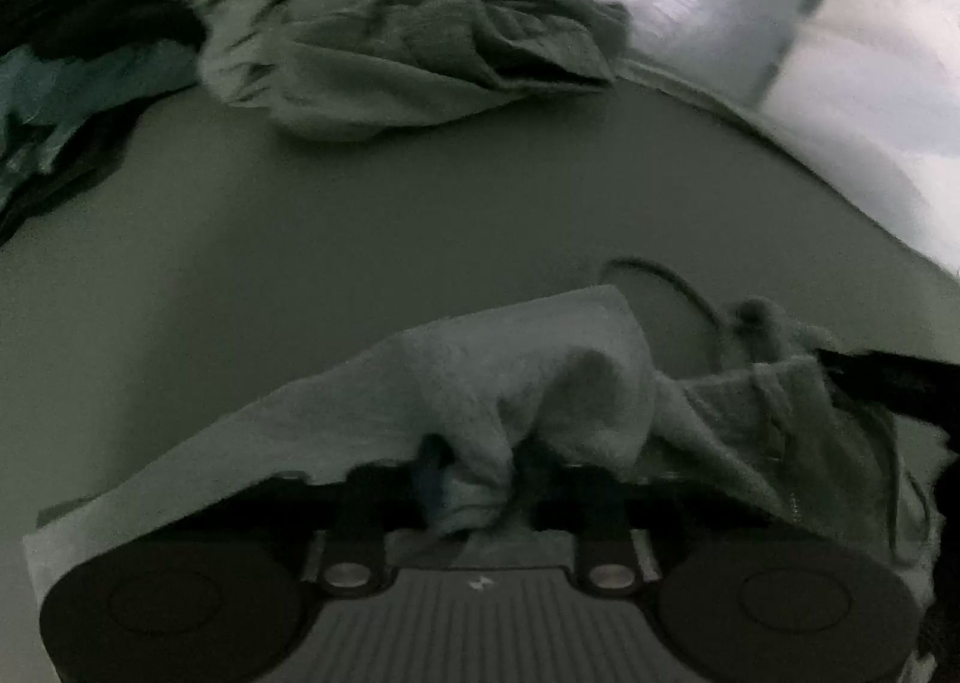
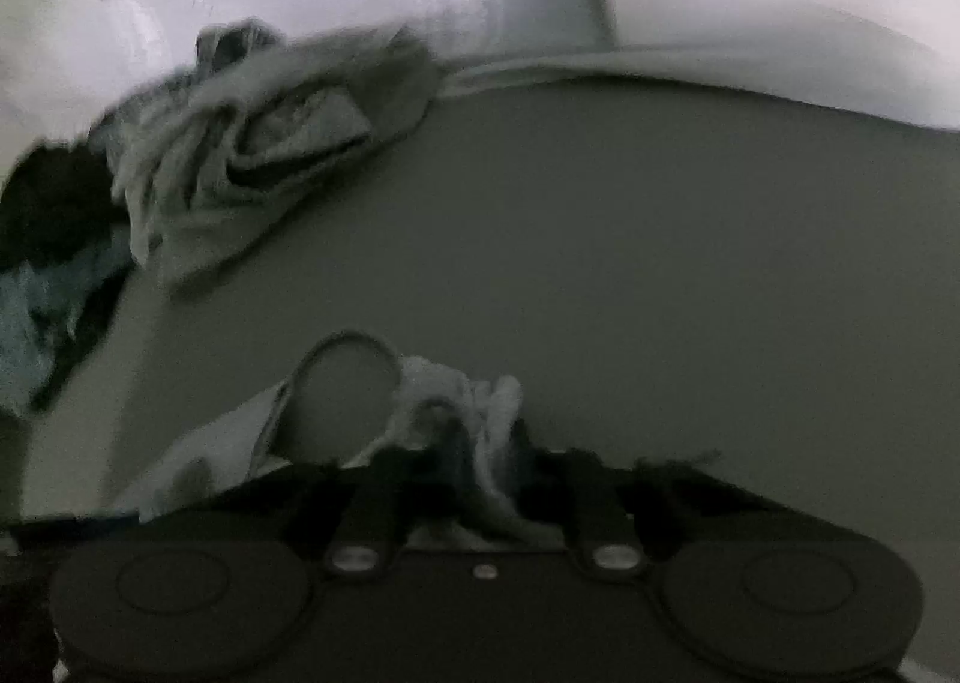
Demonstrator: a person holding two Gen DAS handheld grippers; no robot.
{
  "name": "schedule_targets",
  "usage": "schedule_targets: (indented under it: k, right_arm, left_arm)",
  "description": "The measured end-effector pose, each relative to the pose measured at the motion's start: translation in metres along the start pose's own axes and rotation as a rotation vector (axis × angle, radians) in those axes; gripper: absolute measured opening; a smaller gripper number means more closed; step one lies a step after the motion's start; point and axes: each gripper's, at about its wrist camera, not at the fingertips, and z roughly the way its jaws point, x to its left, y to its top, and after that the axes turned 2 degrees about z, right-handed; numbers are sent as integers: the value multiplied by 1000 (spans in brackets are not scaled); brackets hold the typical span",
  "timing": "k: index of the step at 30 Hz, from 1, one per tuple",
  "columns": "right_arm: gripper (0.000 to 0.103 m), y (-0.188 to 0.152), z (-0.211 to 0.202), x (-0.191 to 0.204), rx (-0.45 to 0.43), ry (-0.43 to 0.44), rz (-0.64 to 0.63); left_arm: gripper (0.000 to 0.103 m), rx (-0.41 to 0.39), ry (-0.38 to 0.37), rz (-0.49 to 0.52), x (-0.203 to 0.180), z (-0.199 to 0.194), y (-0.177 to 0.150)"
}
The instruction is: Fold clothes
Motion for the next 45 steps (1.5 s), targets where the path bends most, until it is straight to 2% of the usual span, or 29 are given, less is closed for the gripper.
schedule_targets:
  k: [3, 6, 7, 9, 13, 14, 16, 18, 20, 22, 25, 28, 31, 34, 38, 41, 43, 44, 45]
  right_arm:
    - [9, -11, -55, -10, -121, -25, 30]
    - [9, -34, -131, -13, -245, -97, -49]
    - [9, -45, -148, -17, -248, -125, -66]
    - [9, -70, -177, -26, -233, -176, -93]
    - [10, -133, -168, -54, -16, -282, -69]
    - [11, -147, -163, -61, 36, -305, -50]
    - [12, -160, -165, -66, 58, -308, -19]
    - [27, -154, -175, -67, 6, -321, 14]
    - [36, -143, -187, -68, -67, -340, 37]
    - [39, -129, -194, -70, -127, -344, 31]
    - [41, -111, -189, -72, -159, -370, -14]
    - [46, -99, -171, -68, -155, -357, -88]
    - [46, -93, -141, -66, -77, -352, -134]
    - [46, -95, -130, -70, -52, -352, -123]
    - [56, -94, -128, -86, -16, -316, -61]
    - [55, -94, -118, -92, 51, -291, -68]
    - [43, -97, -119, -95, 82, -267, -78]
    - [27, -99, -119, -95, 85, -260, -86]
    - [18, -101, -121, -95, 77, -271, -95]
  left_arm:
    - [13, -34, 0, -52, 10, -28, -8]
    - [13, -100, 58, -13, 17, -73, -27]
    - [13, -101, 70, -3, 20, -82, -35]
    - [13, -61, 70, -23, 31, -88, -55]
    - [15, 64, 75, -82, 43, -77, -88]
    - [17, 78, 79, -85, 42, -77, -94]
    - [19, 61, 69, -59, 34, -85, -97]
    - [32, 19, 48, -11, 22, -96, -92]
    - [42, -20, 26, 35, 11, -106, -86]
    - [47, -48, 1, 75, -2, -110, -77]
    - [55, -68, -43, 153, -33, -105, -64]
    - [61, -74, -93, 241, -64, -92, -53]
    - [62, -44, -167, 300, -93, -68, -42]
    - [64, 4, -208, 342, -118, -43, -36]
    - [69, 77, -262, 367, -150, -13, -35]
    - [71, 136, -286, 364, -170, 6, -38]
    - [71, 172, -286, 350, -177, 17, -42]
    - [63, 184, -283, 327, -177, 22, -43]
    - [36, 184, -275, 303, -176, 24, -43]
